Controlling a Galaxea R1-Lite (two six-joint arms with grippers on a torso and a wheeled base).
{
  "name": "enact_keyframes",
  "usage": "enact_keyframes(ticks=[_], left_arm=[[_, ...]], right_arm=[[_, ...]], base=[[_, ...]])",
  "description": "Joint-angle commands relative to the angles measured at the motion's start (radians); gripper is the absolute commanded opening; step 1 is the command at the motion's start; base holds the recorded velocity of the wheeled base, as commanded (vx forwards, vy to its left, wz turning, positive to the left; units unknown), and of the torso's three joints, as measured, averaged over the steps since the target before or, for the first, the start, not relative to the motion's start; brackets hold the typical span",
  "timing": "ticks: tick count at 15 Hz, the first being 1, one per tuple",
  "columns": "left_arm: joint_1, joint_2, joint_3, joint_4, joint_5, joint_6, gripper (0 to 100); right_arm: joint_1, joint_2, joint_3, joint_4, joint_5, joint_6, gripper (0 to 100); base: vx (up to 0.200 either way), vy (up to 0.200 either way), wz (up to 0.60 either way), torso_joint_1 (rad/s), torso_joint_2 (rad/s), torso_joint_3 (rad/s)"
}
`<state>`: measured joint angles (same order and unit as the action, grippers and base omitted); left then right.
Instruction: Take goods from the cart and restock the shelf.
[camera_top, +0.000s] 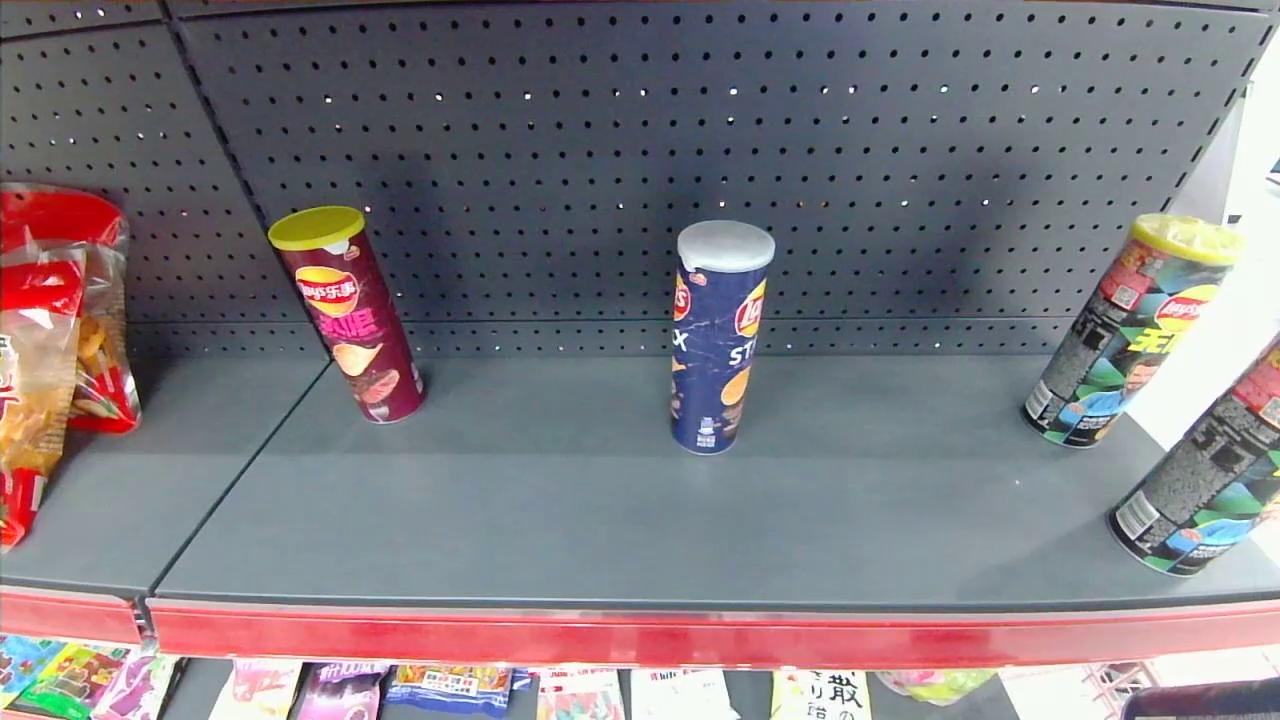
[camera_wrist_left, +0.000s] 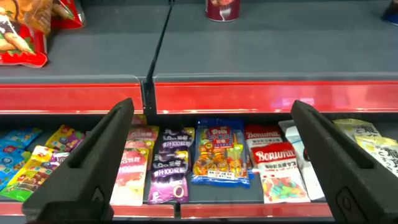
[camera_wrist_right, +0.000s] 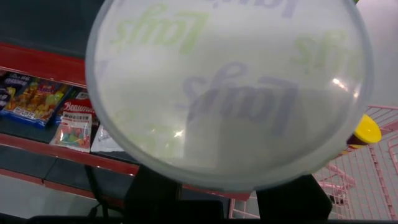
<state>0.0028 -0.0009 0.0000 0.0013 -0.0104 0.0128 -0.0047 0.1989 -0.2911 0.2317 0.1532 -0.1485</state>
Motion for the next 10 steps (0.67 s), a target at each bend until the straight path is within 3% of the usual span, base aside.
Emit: enact_keyframes(ticks=[1, 4, 6, 7, 8, 9, 10], left_arm=[[0.000, 0.001, 0.000, 0.000, 0.000, 0.003, 100], [-0.007, 0.022, 0.000, 0.000, -0.014, 0.003, 100], [-0.006, 0.009, -0.052, -0.017, -0.129, 0.041, 100], [-0.027, 0.171, -0.255, -0.015, -0.181, 0.007, 100], [-0.050, 0.348, -0.451, -0.001, -0.227, -0.065, 100], [-0.081, 0.472, -0.592, 0.002, -0.296, -0.088, 100], [-0.109, 0.562, -0.637, -0.006, -0.388, -0.053, 100]], right_arm=[[0.000, -0.001, 0.001, 0.000, -0.001, 0.000, 0], [-0.001, -0.004, 0.003, -0.002, -0.004, 0.000, 0], [-0.005, -0.006, 0.003, -0.002, -0.009, 0.000, 0], [-0.009, 0.002, 0.003, -0.002, -0.011, 0.000, 0], [-0.012, 0.017, 0.004, -0.002, -0.014, 0.000, 0], [-0.012, 0.027, 0.004, -0.002, -0.021, 0.000, 0], [-0.012, 0.045, 0.003, -0.008, -0.029, 0.000, 0]], base=[[0.000, 0.000, 0.00, 0.000, 0.00, 0.000], [0.000, 0.000, 0.00, 0.000, 0.00, 0.000], [0.000, 0.000, 0.00, 0.000, 0.00, 0.000], [0.000, 0.000, 0.00, 0.000, 0.00, 0.000], [0.000, 0.000, 0.00, 0.000, 0.00, 0.000], [0.000, 0.000, 0.00, 0.000, 0.00, 0.000], [0.000, 0.000, 0.00, 0.000, 0.00, 0.000]])
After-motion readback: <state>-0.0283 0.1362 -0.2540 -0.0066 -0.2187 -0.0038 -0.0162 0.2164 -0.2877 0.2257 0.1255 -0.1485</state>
